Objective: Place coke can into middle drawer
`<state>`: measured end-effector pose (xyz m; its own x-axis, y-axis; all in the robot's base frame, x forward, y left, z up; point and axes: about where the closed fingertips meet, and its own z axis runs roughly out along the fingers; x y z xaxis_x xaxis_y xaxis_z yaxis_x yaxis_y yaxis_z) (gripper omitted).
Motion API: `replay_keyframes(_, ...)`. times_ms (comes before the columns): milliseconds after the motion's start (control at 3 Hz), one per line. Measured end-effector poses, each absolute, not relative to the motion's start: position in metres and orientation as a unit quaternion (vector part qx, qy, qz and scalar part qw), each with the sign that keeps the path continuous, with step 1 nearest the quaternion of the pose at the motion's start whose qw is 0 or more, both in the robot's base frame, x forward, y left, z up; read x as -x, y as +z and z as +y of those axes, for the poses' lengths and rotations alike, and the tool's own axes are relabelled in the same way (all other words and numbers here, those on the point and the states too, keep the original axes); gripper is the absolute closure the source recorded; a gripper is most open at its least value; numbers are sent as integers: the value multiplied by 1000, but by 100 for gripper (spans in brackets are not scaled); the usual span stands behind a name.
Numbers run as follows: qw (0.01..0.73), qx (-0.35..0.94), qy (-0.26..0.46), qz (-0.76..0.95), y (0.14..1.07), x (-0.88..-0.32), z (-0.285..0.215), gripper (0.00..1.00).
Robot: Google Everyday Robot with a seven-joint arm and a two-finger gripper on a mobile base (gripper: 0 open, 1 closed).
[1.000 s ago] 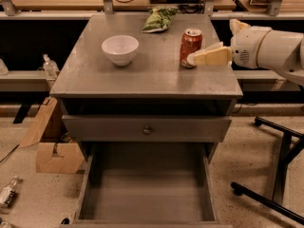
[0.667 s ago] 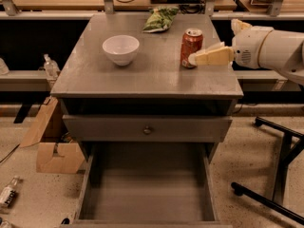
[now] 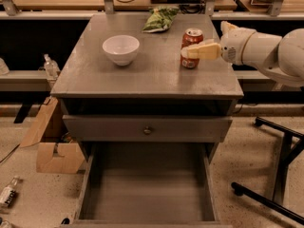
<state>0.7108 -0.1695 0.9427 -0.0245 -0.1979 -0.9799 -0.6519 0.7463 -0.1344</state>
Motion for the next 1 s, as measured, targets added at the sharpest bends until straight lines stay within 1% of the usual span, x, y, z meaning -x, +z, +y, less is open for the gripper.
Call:
replay_keyframes(333, 636, 290, 177, 692, 931, -737, -174, 0)
replay_keyframes(667, 647, 266, 186, 690, 919, -753, -180, 0)
replay_keyframes(1000, 650, 241, 212, 689, 904, -762, -179, 19)
